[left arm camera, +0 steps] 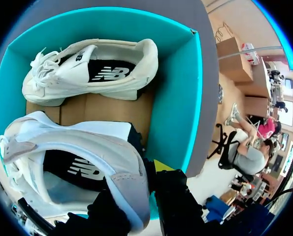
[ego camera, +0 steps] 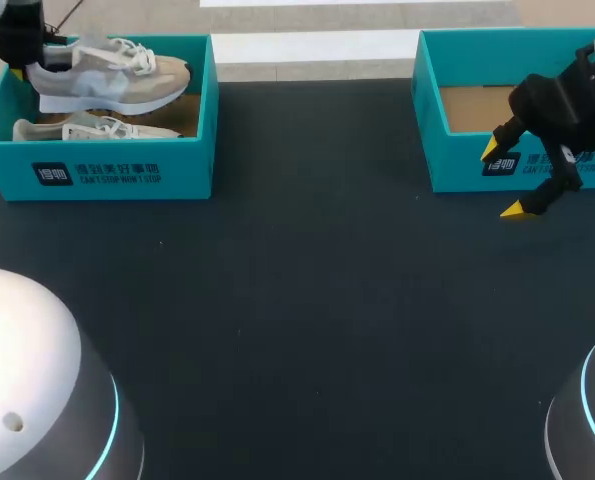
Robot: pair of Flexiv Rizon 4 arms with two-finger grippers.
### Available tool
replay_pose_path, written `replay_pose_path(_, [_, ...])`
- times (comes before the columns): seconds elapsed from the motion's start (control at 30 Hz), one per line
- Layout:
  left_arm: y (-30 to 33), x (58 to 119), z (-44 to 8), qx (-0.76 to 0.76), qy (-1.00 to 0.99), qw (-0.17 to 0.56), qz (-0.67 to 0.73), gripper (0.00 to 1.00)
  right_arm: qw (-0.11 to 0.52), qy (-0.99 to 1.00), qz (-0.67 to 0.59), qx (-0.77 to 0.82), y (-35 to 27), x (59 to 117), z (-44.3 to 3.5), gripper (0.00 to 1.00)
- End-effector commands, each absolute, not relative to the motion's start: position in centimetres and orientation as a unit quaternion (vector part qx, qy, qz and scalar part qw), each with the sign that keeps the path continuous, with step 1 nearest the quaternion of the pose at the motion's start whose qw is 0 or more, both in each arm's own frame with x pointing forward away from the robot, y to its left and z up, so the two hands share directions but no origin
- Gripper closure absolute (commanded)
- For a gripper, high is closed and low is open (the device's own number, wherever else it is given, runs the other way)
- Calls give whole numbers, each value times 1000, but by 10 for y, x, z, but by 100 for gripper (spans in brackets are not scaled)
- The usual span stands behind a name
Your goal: Take the shoe out of the shoebox, open the shoe tongue, remove and reinsert the insole, then place the shoe into the shoebox
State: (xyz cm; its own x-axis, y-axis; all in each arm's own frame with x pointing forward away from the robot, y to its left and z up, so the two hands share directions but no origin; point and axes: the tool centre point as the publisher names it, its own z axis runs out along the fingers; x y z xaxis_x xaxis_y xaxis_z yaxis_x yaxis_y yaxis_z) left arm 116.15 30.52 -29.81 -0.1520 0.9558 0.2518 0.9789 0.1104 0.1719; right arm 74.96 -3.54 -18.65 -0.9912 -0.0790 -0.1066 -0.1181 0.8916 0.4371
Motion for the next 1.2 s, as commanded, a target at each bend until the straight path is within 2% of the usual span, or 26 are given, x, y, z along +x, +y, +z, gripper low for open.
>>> replay_pose_path(0.03, [302, 1176, -309, -646, -748, 42, -149, 100, 42, 972, 226, -50, -35, 751, -187, 0])
replay_pose_path(1.2, [316, 1210, -375, -615, -777, 64, -122, 100, 42, 972, 226, -50, -35, 751, -187, 0])
